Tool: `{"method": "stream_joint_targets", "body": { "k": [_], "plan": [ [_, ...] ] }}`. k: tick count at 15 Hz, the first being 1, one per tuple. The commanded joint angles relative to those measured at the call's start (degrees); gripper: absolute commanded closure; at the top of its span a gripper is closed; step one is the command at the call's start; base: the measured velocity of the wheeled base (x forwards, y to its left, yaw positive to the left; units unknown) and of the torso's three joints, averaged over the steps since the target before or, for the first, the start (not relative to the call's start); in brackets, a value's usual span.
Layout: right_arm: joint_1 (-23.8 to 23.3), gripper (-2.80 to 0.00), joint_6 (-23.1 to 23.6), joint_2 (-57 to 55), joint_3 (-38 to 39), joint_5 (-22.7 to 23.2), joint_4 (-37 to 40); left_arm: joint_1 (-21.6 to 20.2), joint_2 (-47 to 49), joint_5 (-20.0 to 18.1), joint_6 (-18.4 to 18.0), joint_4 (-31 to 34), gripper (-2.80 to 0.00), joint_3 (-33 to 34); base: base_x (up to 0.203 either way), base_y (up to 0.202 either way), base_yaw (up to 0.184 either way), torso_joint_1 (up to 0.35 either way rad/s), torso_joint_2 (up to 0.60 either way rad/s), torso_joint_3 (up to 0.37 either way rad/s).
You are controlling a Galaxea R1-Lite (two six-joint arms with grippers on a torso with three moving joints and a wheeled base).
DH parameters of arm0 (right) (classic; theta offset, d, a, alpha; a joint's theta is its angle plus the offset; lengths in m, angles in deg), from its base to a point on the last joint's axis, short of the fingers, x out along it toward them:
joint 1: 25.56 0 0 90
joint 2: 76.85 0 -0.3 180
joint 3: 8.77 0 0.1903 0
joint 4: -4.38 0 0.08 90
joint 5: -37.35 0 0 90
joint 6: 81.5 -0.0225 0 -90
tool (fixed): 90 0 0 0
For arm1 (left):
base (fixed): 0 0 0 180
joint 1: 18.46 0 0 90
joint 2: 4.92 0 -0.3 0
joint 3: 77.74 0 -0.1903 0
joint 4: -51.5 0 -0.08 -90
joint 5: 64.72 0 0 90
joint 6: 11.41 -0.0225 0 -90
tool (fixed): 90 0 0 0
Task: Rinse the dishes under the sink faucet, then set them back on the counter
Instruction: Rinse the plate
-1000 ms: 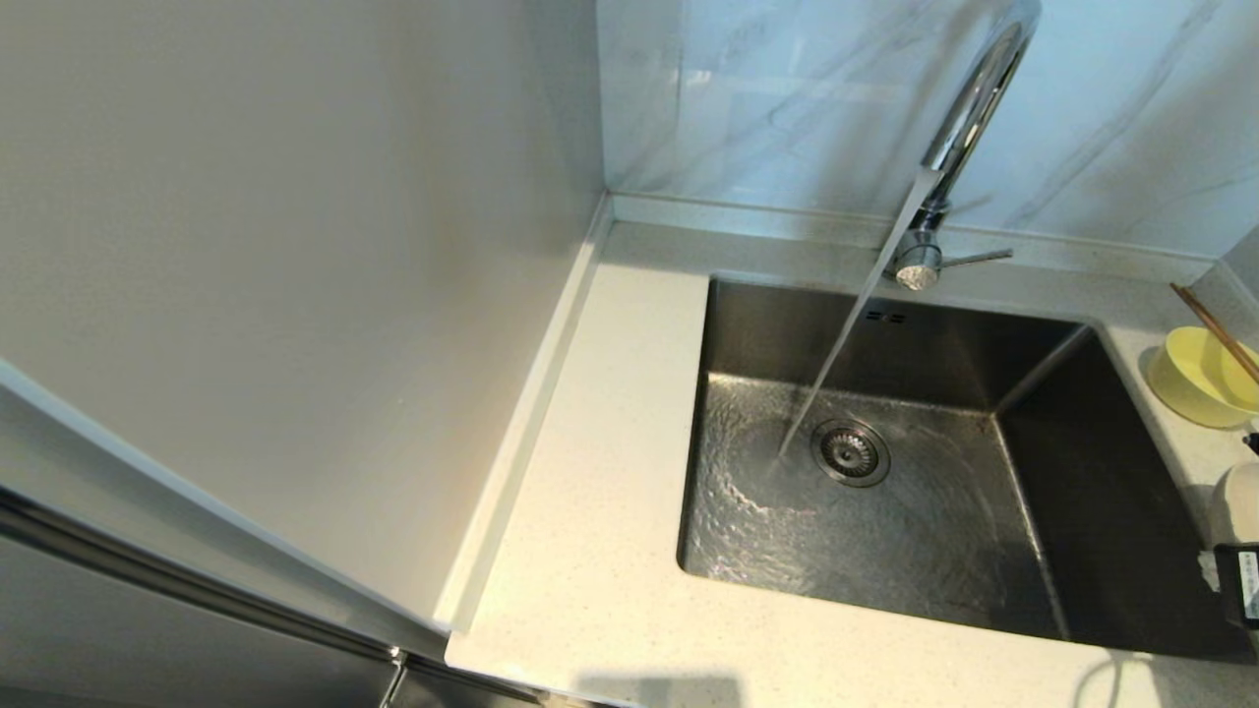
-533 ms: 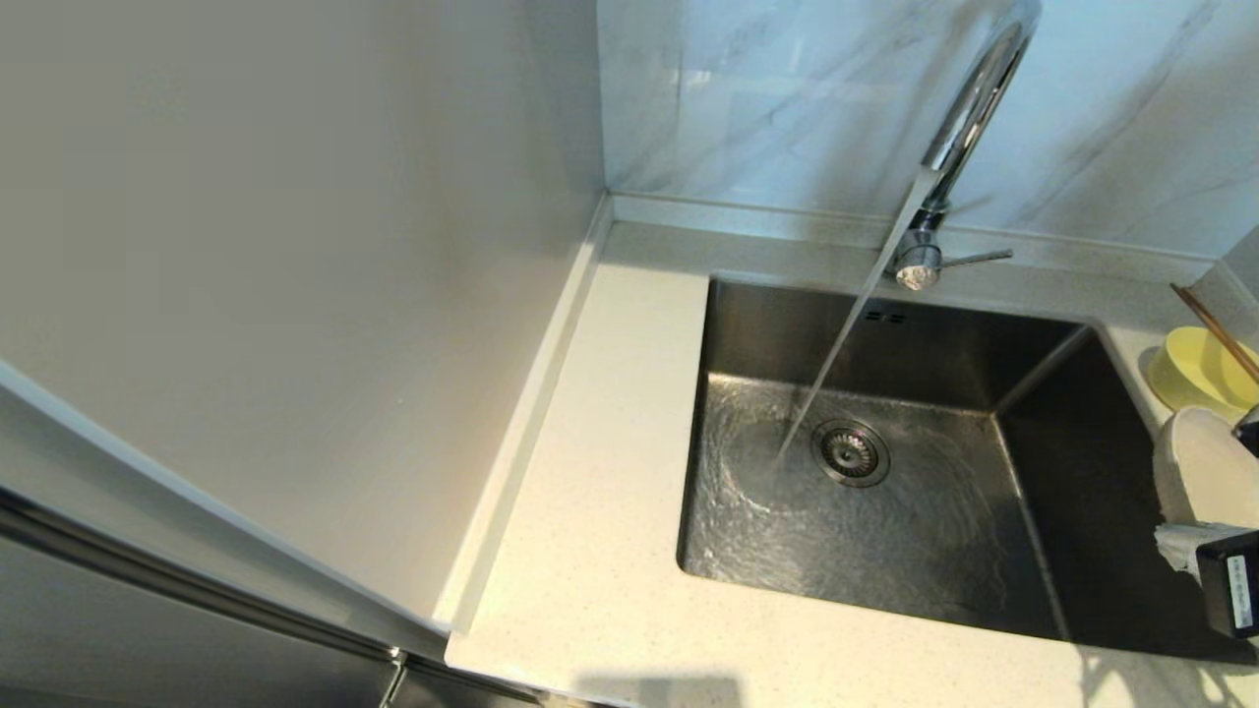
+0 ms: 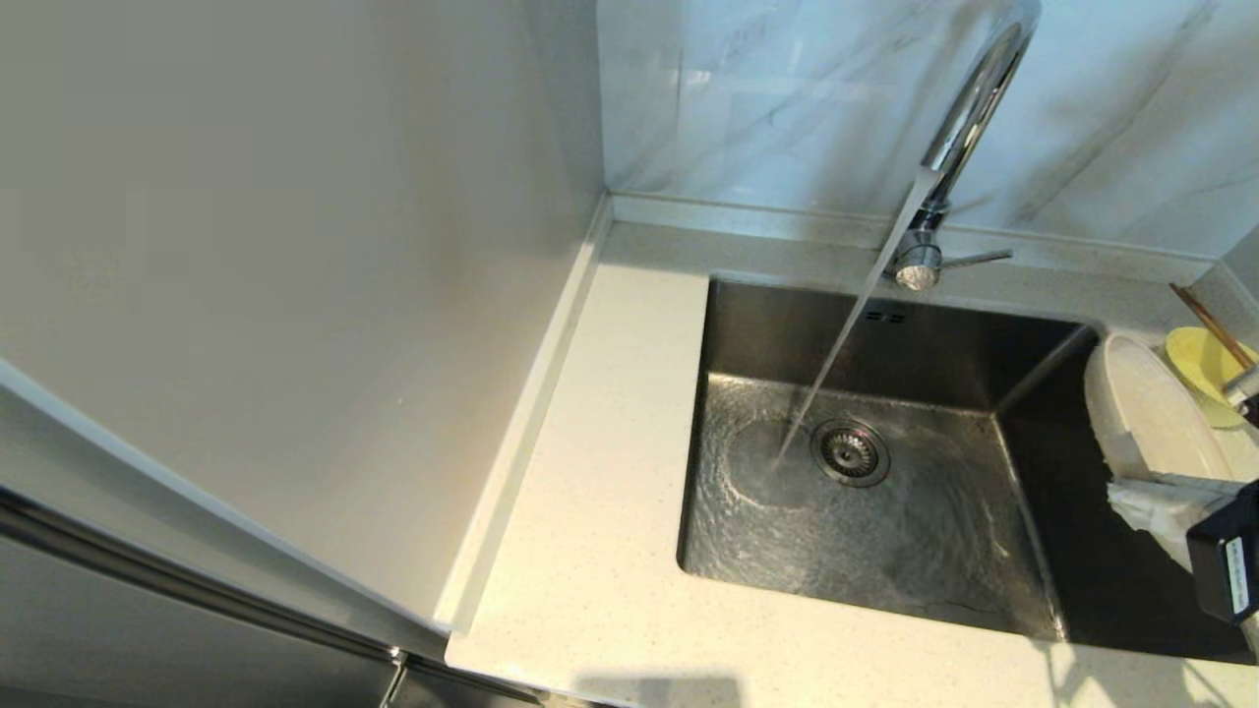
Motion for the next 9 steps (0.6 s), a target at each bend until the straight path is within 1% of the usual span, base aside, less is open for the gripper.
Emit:
{"method": "stream_joint_targets", "body": {
  "k": [1, 3, 4, 6, 9],
  "plan": [
    [0.4, 0.00, 1.1, -1.8, -0.1, 0.1, 0.0, 0.0, 0.0, 0.0, 0.0, 0.0, 0.00, 0.0, 0.000, 0.000, 0.000, 0.000, 0.00, 0.000],
    [2.8, 0.00, 1.7, -3.5, -0.9, 0.4, -0.1, 0.0, 0.0, 0.0, 0.0, 0.0, 0.00, 0.0, 0.000, 0.000, 0.000, 0.000, 0.00, 0.000],
    [3.7, 0.00, 1.7, -4.6, -2.3, 1.6, -0.1, 0.0, 0.0, 0.0, 0.0, 0.0, 0.00, 0.0, 0.000, 0.000, 0.000, 0.000, 0.00, 0.000],
    [4.9, 0.00, 1.5, -7.2, -4.2, 3.4, -0.1, 0.0, 0.0, 0.0, 0.0, 0.1, 0.00, 0.0, 0.000, 0.000, 0.000, 0.000, 0.00, 0.000],
    [6.6, 0.00, 1.3, -11.0, -7.6, 4.2, -0.1, 0.0, 0.0, 0.1, 0.0, 0.0, 0.00, 0.0, 0.000, 0.000, 0.000, 0.000, 0.00, 0.000]
  ]
}}
